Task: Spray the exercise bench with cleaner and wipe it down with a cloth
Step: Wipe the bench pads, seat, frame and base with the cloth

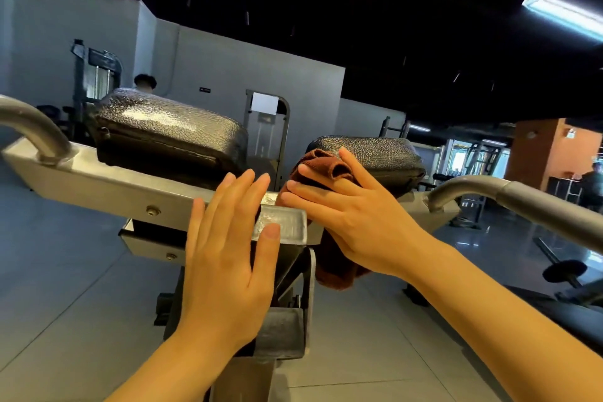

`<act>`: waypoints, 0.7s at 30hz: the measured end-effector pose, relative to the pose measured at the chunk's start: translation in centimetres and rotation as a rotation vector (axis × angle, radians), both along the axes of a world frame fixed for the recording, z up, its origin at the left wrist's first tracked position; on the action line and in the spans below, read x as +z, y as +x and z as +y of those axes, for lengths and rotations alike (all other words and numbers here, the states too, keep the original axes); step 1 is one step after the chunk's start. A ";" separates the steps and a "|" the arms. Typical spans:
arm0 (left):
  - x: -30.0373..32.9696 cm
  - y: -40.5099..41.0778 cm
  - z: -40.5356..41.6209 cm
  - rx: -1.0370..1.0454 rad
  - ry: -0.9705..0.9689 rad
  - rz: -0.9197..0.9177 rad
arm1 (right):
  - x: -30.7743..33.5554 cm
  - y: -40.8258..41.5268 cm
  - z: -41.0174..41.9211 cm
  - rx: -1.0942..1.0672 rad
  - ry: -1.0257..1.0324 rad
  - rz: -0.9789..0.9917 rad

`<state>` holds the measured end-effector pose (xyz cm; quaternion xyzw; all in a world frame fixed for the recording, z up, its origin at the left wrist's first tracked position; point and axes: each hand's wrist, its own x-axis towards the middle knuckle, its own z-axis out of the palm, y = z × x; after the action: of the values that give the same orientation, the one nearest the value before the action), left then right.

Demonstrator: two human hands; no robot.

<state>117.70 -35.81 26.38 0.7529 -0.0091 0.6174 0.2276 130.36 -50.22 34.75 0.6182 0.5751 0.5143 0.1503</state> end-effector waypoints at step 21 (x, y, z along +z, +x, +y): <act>0.0 -0.1 0.1 -0.095 -0.129 -0.052 | 1.3 1.5 -1.1 0.017 -0.060 -0.031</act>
<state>117.56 -35.71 26.41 0.7192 -0.0109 0.6245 0.3043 131.89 -51.31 36.03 0.6003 0.5931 0.5077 0.1733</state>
